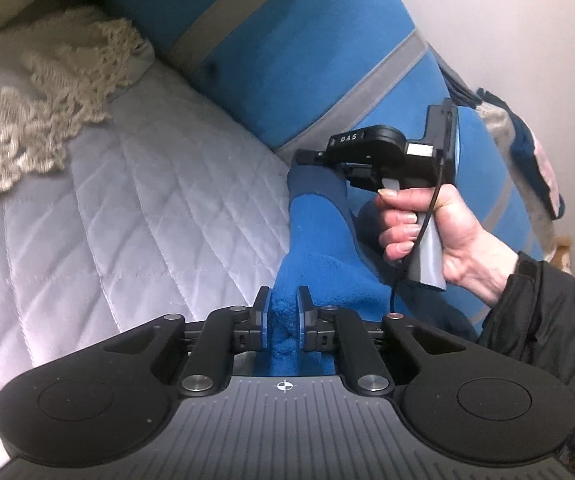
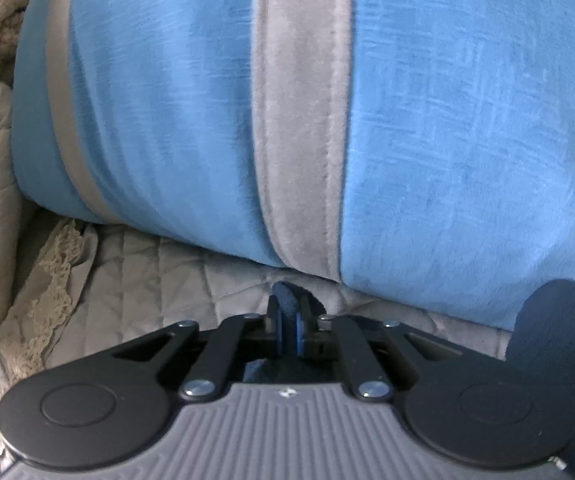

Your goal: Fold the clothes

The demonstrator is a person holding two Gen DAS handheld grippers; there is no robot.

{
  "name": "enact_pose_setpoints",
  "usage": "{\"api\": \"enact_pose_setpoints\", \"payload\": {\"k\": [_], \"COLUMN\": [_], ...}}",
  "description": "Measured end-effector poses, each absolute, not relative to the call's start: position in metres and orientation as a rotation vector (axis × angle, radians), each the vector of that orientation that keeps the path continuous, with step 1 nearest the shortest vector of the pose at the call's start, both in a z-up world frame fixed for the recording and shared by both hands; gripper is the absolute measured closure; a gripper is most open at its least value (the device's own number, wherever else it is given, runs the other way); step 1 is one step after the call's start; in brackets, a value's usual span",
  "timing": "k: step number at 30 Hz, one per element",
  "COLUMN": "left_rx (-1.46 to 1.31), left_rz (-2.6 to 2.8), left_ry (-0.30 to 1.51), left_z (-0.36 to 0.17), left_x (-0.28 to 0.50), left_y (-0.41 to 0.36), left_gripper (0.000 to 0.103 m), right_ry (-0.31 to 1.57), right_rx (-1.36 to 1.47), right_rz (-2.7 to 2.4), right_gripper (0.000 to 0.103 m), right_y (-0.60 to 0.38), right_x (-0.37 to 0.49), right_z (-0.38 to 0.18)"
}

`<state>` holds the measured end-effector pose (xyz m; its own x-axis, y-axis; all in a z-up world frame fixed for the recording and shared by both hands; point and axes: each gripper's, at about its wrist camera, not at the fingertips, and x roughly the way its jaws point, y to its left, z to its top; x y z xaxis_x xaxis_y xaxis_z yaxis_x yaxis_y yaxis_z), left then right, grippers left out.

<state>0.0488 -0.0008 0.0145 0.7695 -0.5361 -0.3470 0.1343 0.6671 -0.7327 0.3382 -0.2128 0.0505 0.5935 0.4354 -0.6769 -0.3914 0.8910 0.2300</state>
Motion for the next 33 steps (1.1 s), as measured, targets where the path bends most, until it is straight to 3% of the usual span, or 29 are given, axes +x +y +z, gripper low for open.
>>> {"api": "enact_pose_setpoints", "payload": {"k": [1,4,6,7,10,20,24,27,29,33], "left_rx": [-0.746,-0.729,-0.731,-0.733,-0.706,-0.414,-0.537,-0.693,-0.720,-0.724], "left_rz": [-0.400,-0.392,-0.398,-0.403,-0.437,-0.412,-0.346,-0.341,-0.359,-0.415], "left_ry": [0.582,0.576,0.608,0.629,0.697,0.776,0.732,0.717,0.706,0.733], "left_z": [0.016,0.022,0.020,0.018,0.014,0.023,0.023,0.021,0.019,0.013], "left_x": [0.049,0.048,0.057,0.063,0.071,0.036,0.035,0.043,0.051,0.069], "left_y": [-0.001,0.000,-0.002,-0.003,-0.009,-0.018,0.007,0.024,0.023,0.008], "left_gripper": [0.084,0.068,0.067,0.069,0.100,0.103,0.102,0.088,0.064,0.061], "right_ry": [0.805,0.810,0.809,0.811,0.816,0.791,0.793,0.791,0.788,0.798], "right_rx": [0.048,0.038,0.029,0.030,0.032,0.051,0.025,0.008,-0.014,-0.008], "right_rz": [0.491,0.501,0.502,0.502,0.494,0.416,0.459,0.463,0.469,0.460], "right_gripper": [0.097,0.097,0.097,0.097,0.097,0.098,0.097,0.097,0.097,0.097], "right_y": [-0.211,-0.211,-0.211,-0.212,-0.213,-0.213,-0.208,-0.205,-0.204,-0.204], "right_x": [0.338,0.337,0.336,0.336,0.338,0.342,0.338,0.334,0.332,0.334], "right_z": [0.052,0.056,0.057,0.057,0.057,0.054,0.056,0.058,0.061,0.063]}}
